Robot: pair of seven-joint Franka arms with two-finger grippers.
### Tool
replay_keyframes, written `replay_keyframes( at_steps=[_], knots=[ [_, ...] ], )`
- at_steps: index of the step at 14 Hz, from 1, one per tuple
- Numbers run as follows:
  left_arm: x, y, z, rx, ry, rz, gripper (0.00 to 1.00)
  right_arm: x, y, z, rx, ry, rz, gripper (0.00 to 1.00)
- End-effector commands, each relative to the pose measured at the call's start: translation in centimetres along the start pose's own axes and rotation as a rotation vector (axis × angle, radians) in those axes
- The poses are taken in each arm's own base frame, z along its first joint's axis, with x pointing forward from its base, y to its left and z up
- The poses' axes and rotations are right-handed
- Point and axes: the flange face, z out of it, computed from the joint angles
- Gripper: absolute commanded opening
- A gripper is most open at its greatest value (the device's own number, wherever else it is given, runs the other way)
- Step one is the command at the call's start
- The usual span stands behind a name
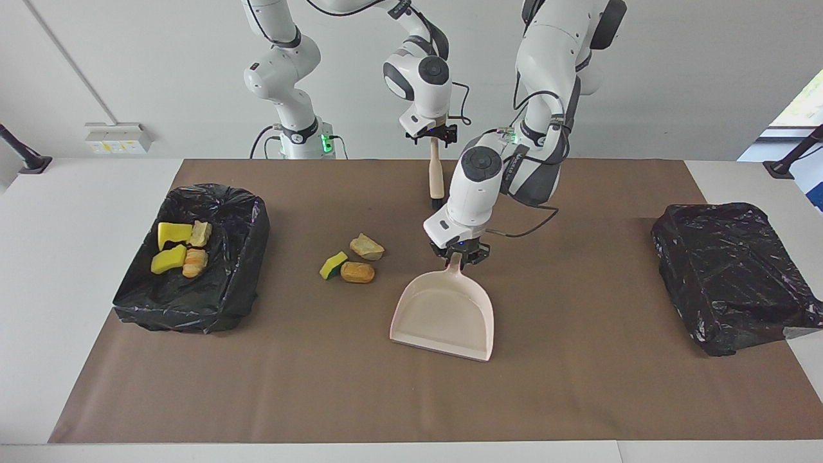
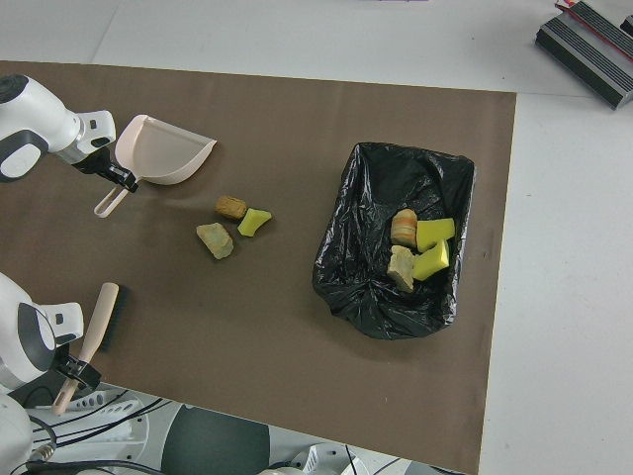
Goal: Sweep and dump trash in bin
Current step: 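Grasp the dustpan rim with the left gripper while the right gripper withdraws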
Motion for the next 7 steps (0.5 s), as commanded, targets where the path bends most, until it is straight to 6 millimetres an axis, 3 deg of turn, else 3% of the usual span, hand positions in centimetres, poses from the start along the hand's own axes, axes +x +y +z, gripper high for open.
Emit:
replay_keyframes(
  at_steps=[1,5,7],
  knots=[
    [0.4,-5.6,-2.4,0.020,0.032,0.225,0.00,-0.3,0.4,0.0,0.027,-0.002,0.009,0.03],
    [0.7,-7.7,-3.4,0.085,0.005,0.523,0.00,-0.2,0.0,-0.2,0.022,-0.007,0.013,0.00],
    [0.7,-7.8,-3.4,0.111,-0.014,0.678,0.00,-0.1,0.2,-0.7,0.011,-0.009,0.015,0.00]
  ],
)
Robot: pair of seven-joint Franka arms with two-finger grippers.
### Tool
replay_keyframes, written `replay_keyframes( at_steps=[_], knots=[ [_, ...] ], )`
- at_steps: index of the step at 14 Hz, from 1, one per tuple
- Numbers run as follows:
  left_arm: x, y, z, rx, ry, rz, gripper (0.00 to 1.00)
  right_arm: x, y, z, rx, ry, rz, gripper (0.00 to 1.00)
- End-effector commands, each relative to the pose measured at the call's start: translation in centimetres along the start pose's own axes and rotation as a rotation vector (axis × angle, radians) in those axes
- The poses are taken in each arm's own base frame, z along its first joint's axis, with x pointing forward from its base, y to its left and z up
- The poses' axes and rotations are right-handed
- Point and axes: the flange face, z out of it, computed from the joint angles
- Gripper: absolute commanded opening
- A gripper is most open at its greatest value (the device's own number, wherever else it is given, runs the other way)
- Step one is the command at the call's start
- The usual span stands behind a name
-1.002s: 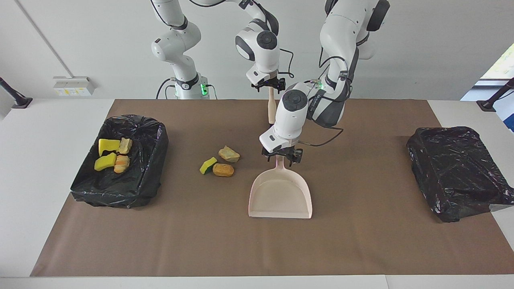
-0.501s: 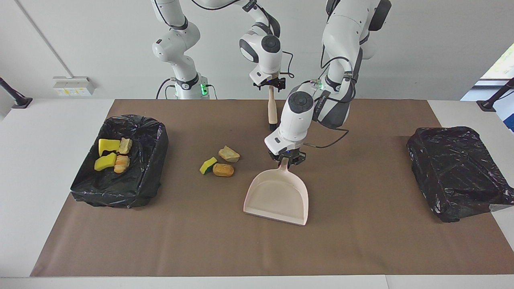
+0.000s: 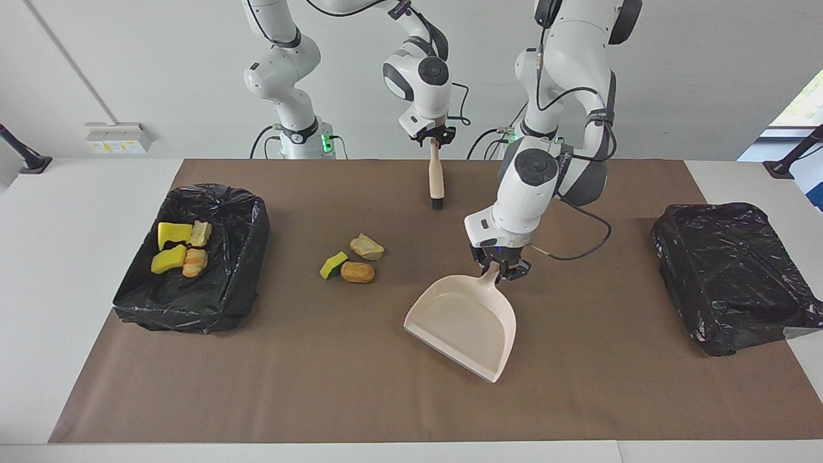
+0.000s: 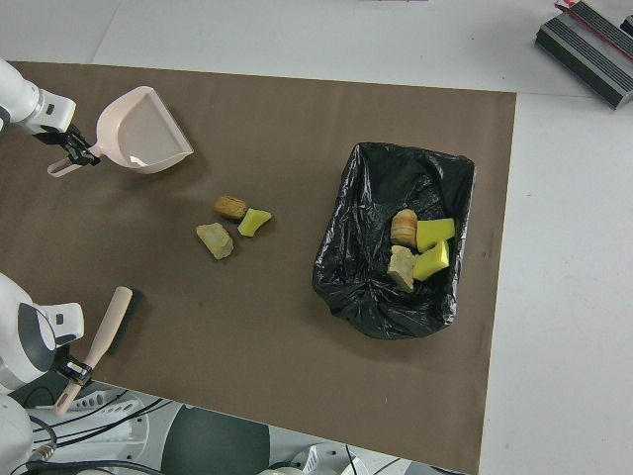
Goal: Sweep and dump trash in bin
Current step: 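Grasp the dustpan rim with the left gripper while the right gripper withdraws, then grasp the brush handle with the right gripper while the left gripper holds the dustpan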
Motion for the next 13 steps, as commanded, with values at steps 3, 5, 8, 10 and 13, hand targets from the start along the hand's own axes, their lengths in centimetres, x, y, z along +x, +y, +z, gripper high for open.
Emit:
replay_keyframes(
  at_steps=[3,5,8,10,13],
  knots=[
    [-0.7,1.2,-1.3,0.076,-0.113,0.238,0.00,0.9,0.4,-3.9,-0.020,-0.041,0.014,0.00],
    [-1.3,3.1,-0.9,0.063,-0.146,0.271,0.00,1.2,2.1,-6.3,-0.050,-0.044,-0.022,0.00],
    [-2.5,6.9,-0.1,0.047,-0.175,0.427,0.00,2.3,6.3,-9.9,-0.127,-0.057,-0.076,0.00],
    [-1.9,9.2,-0.3,0.046,-0.177,0.466,0.00,3.1,9.0,-10.9,-0.236,-0.042,-0.110,0.00],
    [-2.1,12.1,0.6,0.033,-0.191,0.506,0.00,6.4,11.9,-11.8,-0.397,0.082,-0.145,0.00]
  ],
)
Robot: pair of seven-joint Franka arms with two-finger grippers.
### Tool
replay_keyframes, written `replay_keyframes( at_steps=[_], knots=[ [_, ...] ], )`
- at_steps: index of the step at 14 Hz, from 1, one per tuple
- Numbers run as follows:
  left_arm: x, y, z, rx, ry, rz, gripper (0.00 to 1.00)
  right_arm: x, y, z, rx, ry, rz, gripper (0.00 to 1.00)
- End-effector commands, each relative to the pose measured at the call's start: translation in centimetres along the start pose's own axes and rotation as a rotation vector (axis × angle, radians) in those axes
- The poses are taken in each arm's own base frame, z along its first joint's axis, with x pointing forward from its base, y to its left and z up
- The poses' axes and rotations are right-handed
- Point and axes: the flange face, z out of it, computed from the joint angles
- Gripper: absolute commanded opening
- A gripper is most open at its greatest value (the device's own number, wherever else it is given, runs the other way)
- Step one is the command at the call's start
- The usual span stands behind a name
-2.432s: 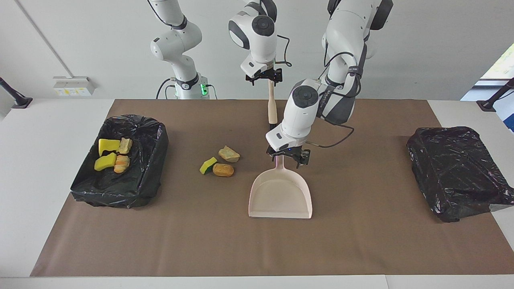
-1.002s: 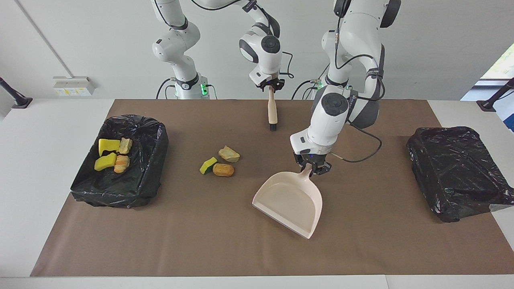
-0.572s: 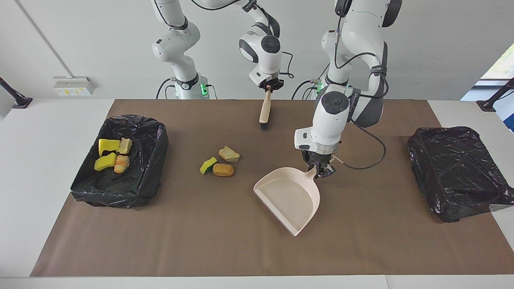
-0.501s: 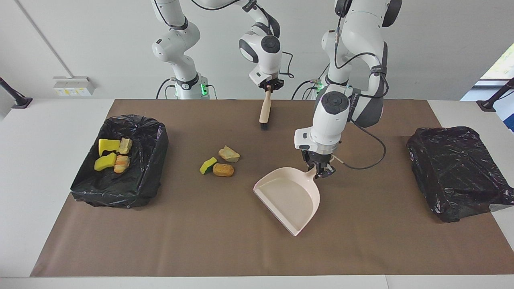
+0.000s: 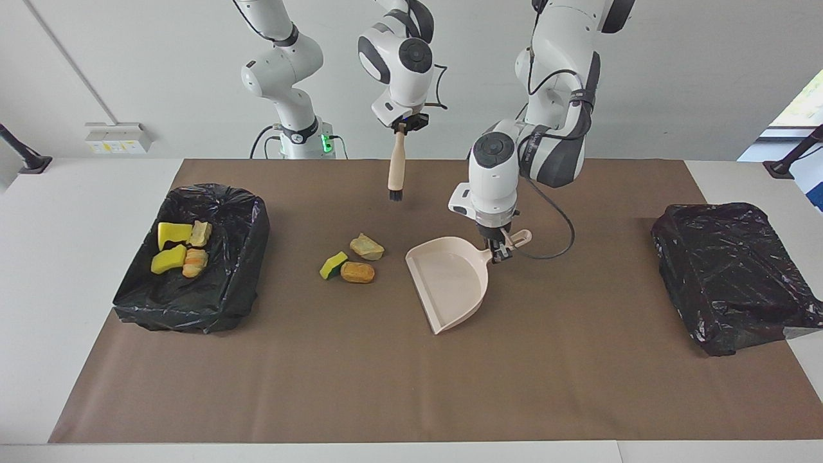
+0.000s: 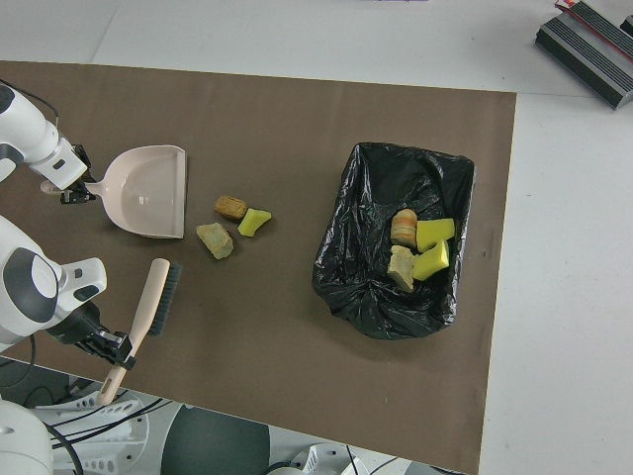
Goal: Sweep and dump trash in bin
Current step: 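Grasp the brush handle with the right gripper while the left gripper holds the dustpan, then sweep the sponge pieces and debris into the dustpan with the right gripper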
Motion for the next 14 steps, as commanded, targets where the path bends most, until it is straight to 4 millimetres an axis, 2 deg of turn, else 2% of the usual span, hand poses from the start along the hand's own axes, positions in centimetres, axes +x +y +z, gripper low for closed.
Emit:
replay_keyframes(
  at_steps=[1,3,4,6,7,8,9,10,12,13,14],
  knots=[
    [-0.3,2.3,0.0,0.012,-0.017,0.043,0.00,3.4,3.0,0.1,-0.110,0.096,-0.055,0.00],
    [0.1,2.8,-0.1,0.012,-0.019,0.052,0.00,7.8,4.8,-1.1,-0.172,0.151,-0.084,0.00],
    [-0.1,2.8,0.1,0.004,-0.029,0.048,0.00,10.9,5.9,-2.0,-0.181,0.159,-0.099,0.00],
    [-0.2,3.2,0.4,-0.002,-0.037,0.049,0.00,17.3,10.2,-3.6,-0.240,0.173,-0.154,0.00],
    [-0.4,3.3,0.7,-0.008,-0.044,0.049,0.00,19.4,12.0,-3.7,-0.260,0.175,-0.168,0.00],
    [-0.5,3.5,1.0,-0.013,-0.050,0.051,0.00,21.2,12.4,-2.7,-0.290,0.162,-0.192,0.00],
    [-0.3,4.2,1.5,-0.018,-0.060,0.063,0.00,22.6,12.3,-1.0,-0.320,0.152,-0.205,0.00],
    [-0.4,4.4,1.6,-0.020,-0.065,0.065,0.00,23.0,12.3,0.3,-0.320,0.133,-0.218,0.00],
    [-0.1,4.8,1.4,-0.017,-0.072,0.076,0.00,22.3,11.3,3.4,-0.321,0.103,-0.237,0.00],
    [0.0,5.1,1.1,-0.015,-0.078,0.083,0.00,22.3,11.3,4.1,-0.295,0.117,-0.229,0.00],
    [0.0,5.4,0.8,-0.004,-0.097,0.098,0.00,21.8,10.5,4.5,-0.229,0.098,-0.217,0.00]
  ],
)
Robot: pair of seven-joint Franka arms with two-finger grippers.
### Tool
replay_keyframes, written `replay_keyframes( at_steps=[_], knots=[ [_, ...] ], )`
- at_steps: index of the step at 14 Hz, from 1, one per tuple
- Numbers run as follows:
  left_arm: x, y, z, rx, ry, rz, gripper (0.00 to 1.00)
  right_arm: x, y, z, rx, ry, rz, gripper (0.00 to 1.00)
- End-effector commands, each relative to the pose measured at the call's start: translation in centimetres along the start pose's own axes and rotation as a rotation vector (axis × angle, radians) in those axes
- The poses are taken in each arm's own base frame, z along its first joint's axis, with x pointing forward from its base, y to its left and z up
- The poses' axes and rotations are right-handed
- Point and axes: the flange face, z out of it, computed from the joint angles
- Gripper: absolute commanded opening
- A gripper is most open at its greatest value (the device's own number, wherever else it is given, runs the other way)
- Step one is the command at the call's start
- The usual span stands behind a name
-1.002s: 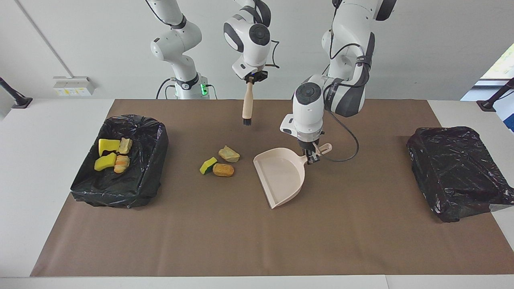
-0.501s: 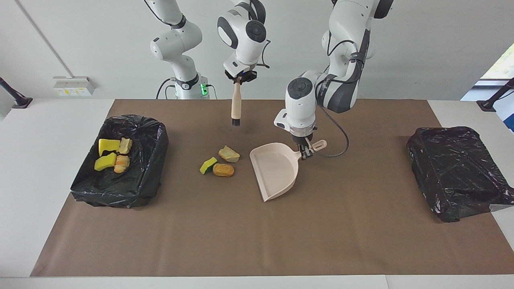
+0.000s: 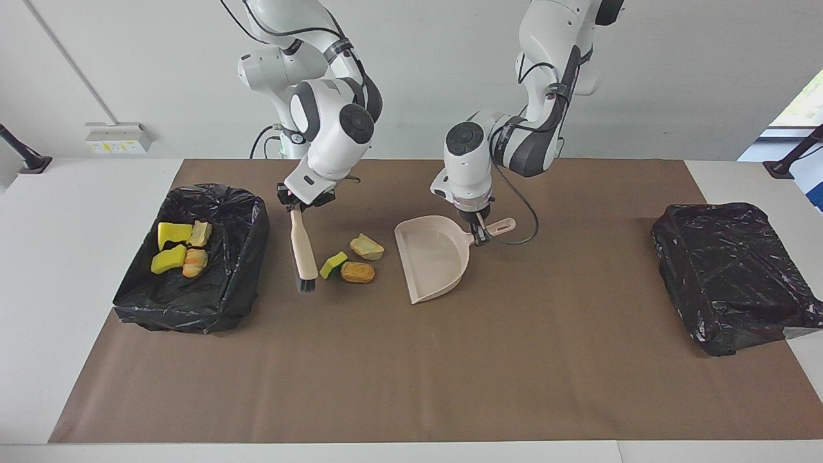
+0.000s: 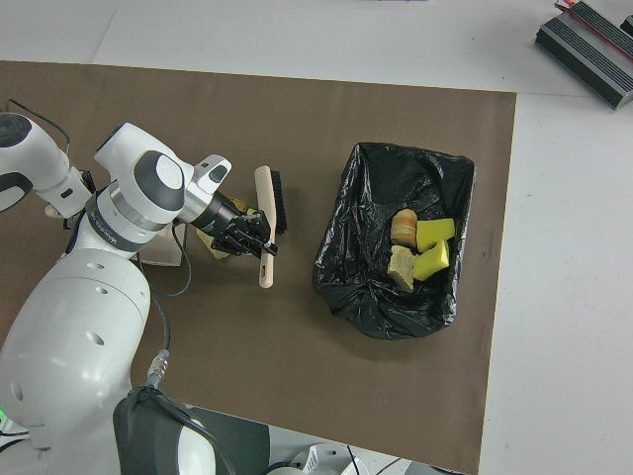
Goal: Sweep and dump trash in bin
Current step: 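Sweep the sponge pieces and debris into the dustpan with the right gripper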
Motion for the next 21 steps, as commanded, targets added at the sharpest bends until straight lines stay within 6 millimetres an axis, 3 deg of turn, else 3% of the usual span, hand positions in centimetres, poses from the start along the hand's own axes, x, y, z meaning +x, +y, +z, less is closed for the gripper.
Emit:
replay_keyframes(
  at_steps=[1,5,11,13,15,17,20,21],
  knots=[
    [-0.5,1.7,-0.8,0.047,-0.072,0.053,0.00,-1.3,-1.8,-0.1,0.131,-0.002,0.027,0.00],
    [-1.7,3.2,0.2,0.045,-0.096,0.054,0.00,-1.8,-7.1,-2.9,0.404,0.021,-0.003,0.00],
    [-2.1,2.3,0.7,0.055,-0.068,0.043,0.00,-2.5,-9.7,-5.6,0.836,-0.027,-0.096,0.00],
    [-2.6,1.8,1.2,0.055,-0.061,0.039,0.00,-3.6,-7.6,-8.2,0.899,-0.040,-0.130,0.00],
    [-2.7,1.7,1.3,0.052,-0.061,0.036,0.00,-5.3,-3.0,-10.2,0.924,-0.046,-0.115,0.00],
    [-3.3,1.2,1.5,0.048,-0.061,0.028,0.00,-6.1,1.0,-9.8,0.899,-0.048,-0.088,0.00],
    [-3.4,1.1,1.5,0.046,-0.060,0.029,0.00,-4.7,2.3,-8.0,0.602,0.054,-0.102,0.00],
    [-3.3,1.1,1.5,0.049,-0.057,0.029,0.00,-3.9,1.7,-7.7,0.538,0.070,-0.131,0.00]
  ],
)
